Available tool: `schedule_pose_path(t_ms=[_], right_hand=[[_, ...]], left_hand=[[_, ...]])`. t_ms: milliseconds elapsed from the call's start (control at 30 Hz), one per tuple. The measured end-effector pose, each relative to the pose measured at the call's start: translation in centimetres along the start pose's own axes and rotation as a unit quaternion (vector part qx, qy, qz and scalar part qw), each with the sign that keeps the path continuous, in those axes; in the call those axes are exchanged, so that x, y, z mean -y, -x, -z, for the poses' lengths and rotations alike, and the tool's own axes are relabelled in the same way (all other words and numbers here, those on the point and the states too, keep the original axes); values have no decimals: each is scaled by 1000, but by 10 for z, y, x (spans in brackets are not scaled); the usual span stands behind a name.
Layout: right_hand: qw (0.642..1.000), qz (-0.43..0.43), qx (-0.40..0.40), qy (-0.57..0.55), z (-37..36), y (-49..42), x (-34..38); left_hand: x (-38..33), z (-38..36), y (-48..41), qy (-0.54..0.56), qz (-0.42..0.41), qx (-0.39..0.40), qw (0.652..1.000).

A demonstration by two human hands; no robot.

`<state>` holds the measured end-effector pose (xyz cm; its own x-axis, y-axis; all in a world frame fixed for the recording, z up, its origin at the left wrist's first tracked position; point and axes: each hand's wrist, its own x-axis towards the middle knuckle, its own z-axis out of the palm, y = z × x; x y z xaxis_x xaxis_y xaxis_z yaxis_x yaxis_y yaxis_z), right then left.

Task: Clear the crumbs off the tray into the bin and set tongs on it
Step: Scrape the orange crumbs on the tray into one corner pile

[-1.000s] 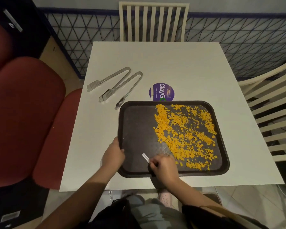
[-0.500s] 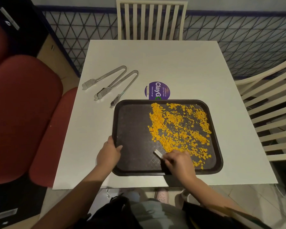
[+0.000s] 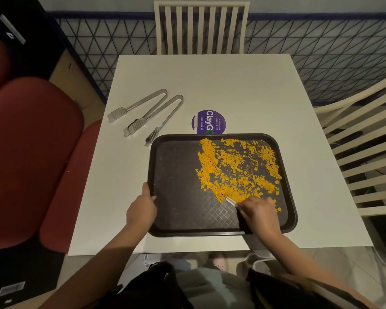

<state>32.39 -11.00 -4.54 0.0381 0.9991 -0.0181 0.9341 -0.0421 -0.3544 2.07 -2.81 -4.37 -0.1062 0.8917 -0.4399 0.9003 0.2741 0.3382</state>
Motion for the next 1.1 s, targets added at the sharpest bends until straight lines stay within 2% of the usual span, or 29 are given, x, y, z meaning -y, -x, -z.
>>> schedule_pose_path(t_ms=[133, 300, 433, 700, 833, 1000, 1100], right_hand=[[997, -36, -29, -57, 13, -11, -2], [994, 14, 36, -107, 1, 5, 28], [996, 13, 30, -84, -11, 17, 20], [1000, 9, -22, 5, 18, 26, -49], [999, 8, -38, -27, 33, 14, -58], [992, 98, 71, -35, 32, 29, -70], [987, 128, 91, -23, 30, 32, -78]], left_hand=[[-3, 0, 2, -19, 15, 10, 1000], [-8, -2, 5, -35, 35, 9, 999], [-9, -4, 5, -40, 41, 0, 998], [-8, -7, 4, -51, 42, -10, 998], [-11, -5, 6, -61, 39, -7, 997], [-11, -6, 6, -65, 45, -3, 997], [-10, -7, 7, -73, 42, -7, 996]])
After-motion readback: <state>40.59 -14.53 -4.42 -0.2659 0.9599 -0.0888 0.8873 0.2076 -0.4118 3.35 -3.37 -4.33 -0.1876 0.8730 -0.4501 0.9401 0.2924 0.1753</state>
